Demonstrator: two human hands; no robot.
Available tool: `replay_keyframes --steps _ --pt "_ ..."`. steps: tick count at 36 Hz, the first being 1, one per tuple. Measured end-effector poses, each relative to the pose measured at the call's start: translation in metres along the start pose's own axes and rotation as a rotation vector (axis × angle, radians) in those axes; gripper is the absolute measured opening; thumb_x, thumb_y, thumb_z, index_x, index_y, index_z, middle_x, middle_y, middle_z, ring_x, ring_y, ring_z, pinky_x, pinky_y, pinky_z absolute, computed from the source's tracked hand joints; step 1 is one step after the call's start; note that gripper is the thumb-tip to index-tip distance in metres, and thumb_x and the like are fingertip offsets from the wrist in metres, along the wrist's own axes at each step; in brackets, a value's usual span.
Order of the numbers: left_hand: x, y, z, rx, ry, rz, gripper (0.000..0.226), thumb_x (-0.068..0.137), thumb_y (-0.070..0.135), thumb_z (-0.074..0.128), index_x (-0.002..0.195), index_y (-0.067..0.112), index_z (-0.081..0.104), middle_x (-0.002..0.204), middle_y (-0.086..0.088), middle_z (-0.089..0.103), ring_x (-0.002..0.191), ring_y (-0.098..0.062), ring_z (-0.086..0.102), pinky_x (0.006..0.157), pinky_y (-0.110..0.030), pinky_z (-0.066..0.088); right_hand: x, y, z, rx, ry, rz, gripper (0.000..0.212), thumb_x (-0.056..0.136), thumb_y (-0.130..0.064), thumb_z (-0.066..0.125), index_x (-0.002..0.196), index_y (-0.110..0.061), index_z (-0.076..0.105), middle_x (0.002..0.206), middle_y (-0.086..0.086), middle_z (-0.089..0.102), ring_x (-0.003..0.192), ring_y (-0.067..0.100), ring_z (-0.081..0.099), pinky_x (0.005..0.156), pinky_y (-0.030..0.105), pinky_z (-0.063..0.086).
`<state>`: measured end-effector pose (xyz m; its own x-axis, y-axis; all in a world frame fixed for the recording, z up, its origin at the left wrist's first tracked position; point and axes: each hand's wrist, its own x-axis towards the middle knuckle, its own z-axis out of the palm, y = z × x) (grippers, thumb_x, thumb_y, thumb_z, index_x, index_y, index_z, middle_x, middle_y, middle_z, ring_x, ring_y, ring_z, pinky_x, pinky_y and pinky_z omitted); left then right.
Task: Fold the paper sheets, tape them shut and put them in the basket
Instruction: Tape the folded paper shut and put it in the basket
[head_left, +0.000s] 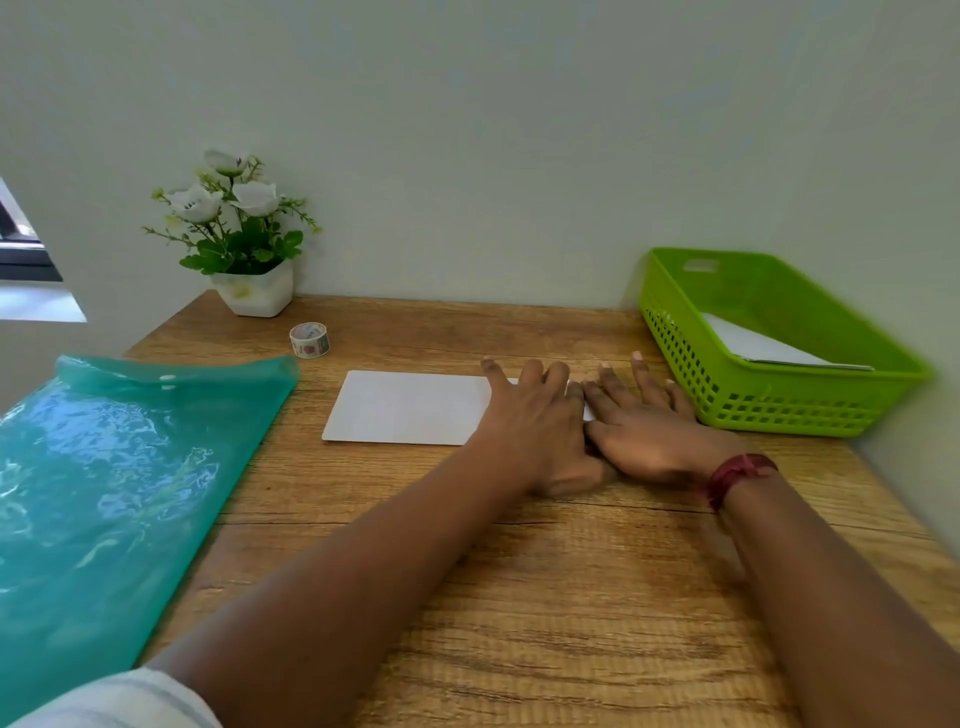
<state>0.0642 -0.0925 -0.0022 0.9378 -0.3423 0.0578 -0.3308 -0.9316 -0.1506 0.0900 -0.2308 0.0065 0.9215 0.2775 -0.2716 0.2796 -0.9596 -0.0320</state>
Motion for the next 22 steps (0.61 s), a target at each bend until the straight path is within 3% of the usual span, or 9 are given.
replay_keyframes --steps 4,17,22 --pt "-0.0035 0.0003 0.001 0.0 0.014 -0.017 0.09 0.087 0.074 0.032 0.153 0.012 0.026 0.153 -0.012 0.028 0.138 -0.034 0.025 0.104 -0.068 0.021 -0.0018 -0.0022 0.0017 -0.004 0.05 0.001 0.062 0.1 -0.045 0.019 0.156 -0.029 0.0 0.162 -0.001 -0.018 0.144 0.024 -0.03 0.117 0.05 -0.013" --pt "0.0006 -0.0049 0.0064 -0.03 0.051 -0.018 0.093 0.086 0.075 0.032 0.154 0.012 0.022 0.149 -0.013 0.028 0.135 -0.031 0.027 0.103 -0.065 0.025 0.0035 -0.0021 0.0033 -0.044 0.101 -0.03 0.064 0.1 -0.045 0.019 0.156 -0.022 -0.001 0.164 -0.004 -0.007 0.149 0.016 -0.015 0.116 0.057 -0.008" --pt "0.0045 -0.0085 0.0082 -0.052 0.052 -0.033 0.09 0.086 0.075 0.033 0.152 0.015 0.025 0.148 -0.013 0.027 0.136 -0.03 0.024 0.105 -0.066 0.022 0.0029 -0.0052 0.0035 0.021 0.2 -0.035 0.06 0.098 -0.045 0.027 0.154 -0.024 0.015 0.163 -0.006 0.011 0.151 0.016 -0.005 0.117 0.057 -0.002"
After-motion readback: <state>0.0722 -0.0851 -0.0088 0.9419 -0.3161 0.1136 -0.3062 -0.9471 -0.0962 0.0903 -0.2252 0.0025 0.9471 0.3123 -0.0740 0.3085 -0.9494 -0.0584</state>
